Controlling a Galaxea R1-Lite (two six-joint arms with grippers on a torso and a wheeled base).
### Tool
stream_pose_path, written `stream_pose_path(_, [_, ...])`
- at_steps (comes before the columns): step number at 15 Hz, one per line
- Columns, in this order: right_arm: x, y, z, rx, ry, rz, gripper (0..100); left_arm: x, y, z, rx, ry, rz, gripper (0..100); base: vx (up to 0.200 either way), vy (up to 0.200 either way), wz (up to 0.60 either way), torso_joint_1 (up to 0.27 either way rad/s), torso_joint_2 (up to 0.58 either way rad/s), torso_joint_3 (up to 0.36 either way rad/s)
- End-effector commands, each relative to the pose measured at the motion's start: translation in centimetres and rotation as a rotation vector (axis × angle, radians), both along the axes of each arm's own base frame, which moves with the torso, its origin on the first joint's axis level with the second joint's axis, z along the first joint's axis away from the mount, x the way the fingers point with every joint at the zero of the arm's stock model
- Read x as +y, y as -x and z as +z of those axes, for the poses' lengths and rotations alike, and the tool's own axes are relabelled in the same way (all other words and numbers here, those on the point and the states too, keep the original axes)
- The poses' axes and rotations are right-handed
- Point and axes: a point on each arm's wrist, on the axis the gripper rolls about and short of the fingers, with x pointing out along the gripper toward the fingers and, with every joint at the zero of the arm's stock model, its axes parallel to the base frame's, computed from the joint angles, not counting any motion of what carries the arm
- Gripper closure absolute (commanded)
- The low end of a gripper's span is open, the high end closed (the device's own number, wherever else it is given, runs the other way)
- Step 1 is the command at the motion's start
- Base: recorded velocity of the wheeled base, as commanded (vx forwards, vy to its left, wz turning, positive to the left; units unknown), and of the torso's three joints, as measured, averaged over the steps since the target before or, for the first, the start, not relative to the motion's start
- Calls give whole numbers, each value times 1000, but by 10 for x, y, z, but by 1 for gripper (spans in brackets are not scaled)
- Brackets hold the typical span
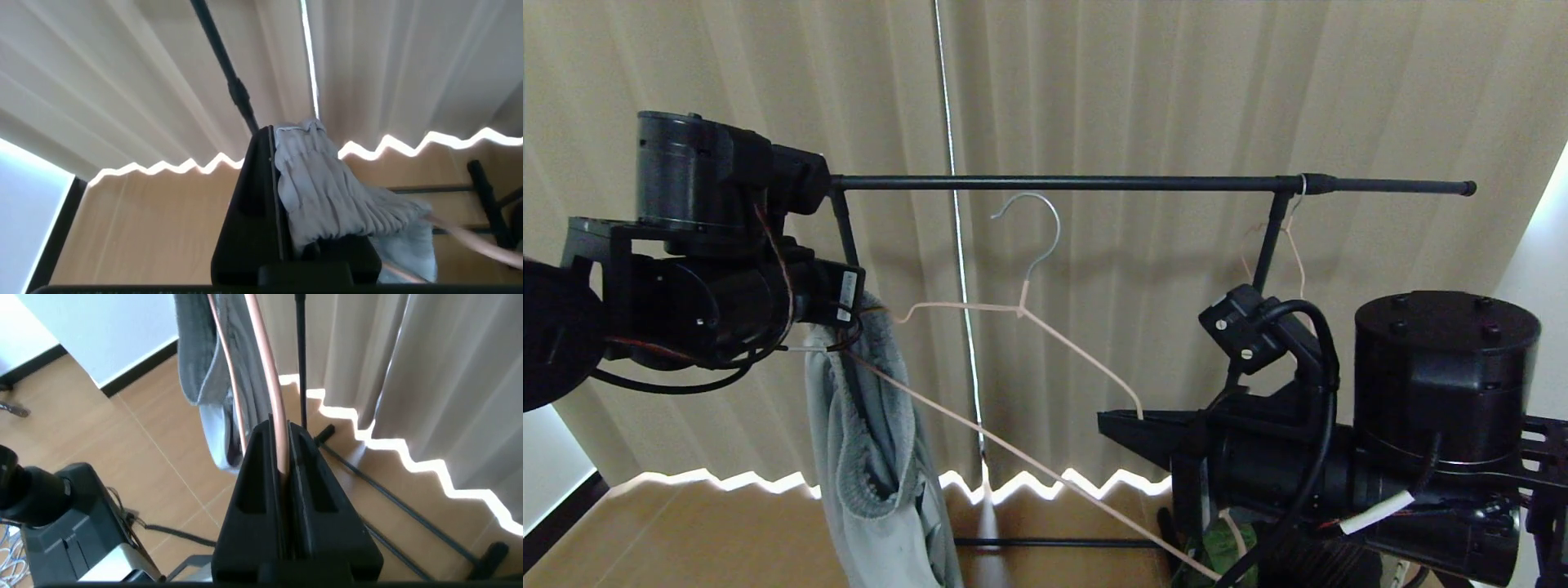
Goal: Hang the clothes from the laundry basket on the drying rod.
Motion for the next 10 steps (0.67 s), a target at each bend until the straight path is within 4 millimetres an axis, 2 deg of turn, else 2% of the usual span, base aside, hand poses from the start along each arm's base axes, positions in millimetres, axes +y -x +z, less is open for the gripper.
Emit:
stream_pose_path(1, [8, -7, -8, 18, 20, 0, 100, -2, 6, 7, -22, 10, -14, 100, 0, 0, 0, 0, 0, 0])
stream_pose_path(7, [28, -25, -22, -5, -3, 2, 100, -11, 24, 21, -67, 32, -74, 100, 0, 0, 0, 0, 0, 0])
stream_pose_path(10, [29, -26, -20, -11, -4, 2, 100, -29, 44, 33, -103, 81, -216, 100, 0, 0, 0, 0, 0, 0])
